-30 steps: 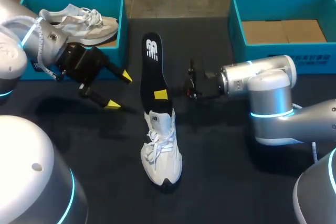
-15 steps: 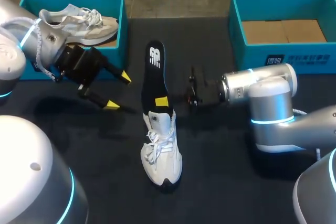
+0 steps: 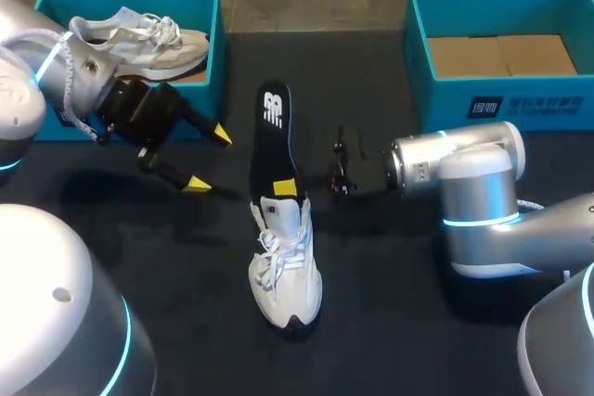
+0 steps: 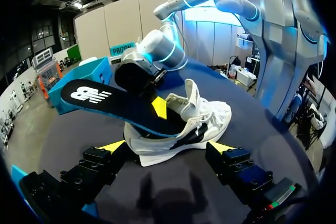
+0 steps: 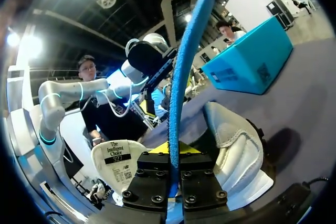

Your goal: Take the shoe out of the shoebox, open the shoe tongue, remove and reinsert the insole, then place the shoe into the shoebox

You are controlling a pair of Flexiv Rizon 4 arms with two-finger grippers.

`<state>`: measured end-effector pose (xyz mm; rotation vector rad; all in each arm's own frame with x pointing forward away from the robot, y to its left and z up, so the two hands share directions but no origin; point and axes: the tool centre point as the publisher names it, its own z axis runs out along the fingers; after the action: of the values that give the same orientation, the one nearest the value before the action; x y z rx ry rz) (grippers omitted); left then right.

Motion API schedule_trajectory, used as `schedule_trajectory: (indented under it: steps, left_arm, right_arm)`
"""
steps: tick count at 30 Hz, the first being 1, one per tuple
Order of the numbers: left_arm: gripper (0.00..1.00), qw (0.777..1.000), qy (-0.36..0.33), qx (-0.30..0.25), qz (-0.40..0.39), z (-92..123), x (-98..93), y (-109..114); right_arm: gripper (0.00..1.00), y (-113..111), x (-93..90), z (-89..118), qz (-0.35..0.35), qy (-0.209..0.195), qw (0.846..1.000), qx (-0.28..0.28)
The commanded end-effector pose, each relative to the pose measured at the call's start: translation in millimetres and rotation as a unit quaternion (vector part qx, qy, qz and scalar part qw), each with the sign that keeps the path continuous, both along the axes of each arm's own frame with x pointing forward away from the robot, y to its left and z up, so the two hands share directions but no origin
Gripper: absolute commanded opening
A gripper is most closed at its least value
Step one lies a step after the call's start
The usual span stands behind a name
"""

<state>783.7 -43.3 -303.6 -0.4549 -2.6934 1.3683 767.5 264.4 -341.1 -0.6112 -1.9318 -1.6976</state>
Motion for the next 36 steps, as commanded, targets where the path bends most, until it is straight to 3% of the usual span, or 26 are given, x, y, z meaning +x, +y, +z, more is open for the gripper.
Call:
schedule_trajectory:
  steps: [1, 20, 24, 27, 36]
  left_arm:
    - [1.00, 1.000, -0.003, 0.014, -0.006, 0.1, 2.4, -1.4]
    - [1.00, 0.998, -0.024, 0.057, -0.035, 20.7, 9.3, 2.7]
    - [1.00, 0.996, -0.027, 0.068, -0.041, 27.1, 11.1, 2.2]
    - [1.00, 0.995, -0.034, 0.078, -0.046, 31.8, 13.0, 0.4]
    - [1.00, 0.995, -0.034, 0.083, -0.050, 34.0, 14.5, -0.6]
  right_arm:
    - [0.30, 2.8, -0.1, 2.2, 0.000, -0.005, 1.000, -0.006]
    - [0.29, 3.7, 18.3, 27.2, 0.016, -0.030, 0.999, -0.029]
    - [0.20, 4.4, 22.4, 24.9, 0.024, -0.024, 0.999, -0.036]
    - [0.00, 5.9, 23.5, 19.7, 0.026, -0.019, 0.999, -0.037]
    - [0.00, 8.7, 18.3, 9.2, 0.029, 0.002, 0.998, -0.048]
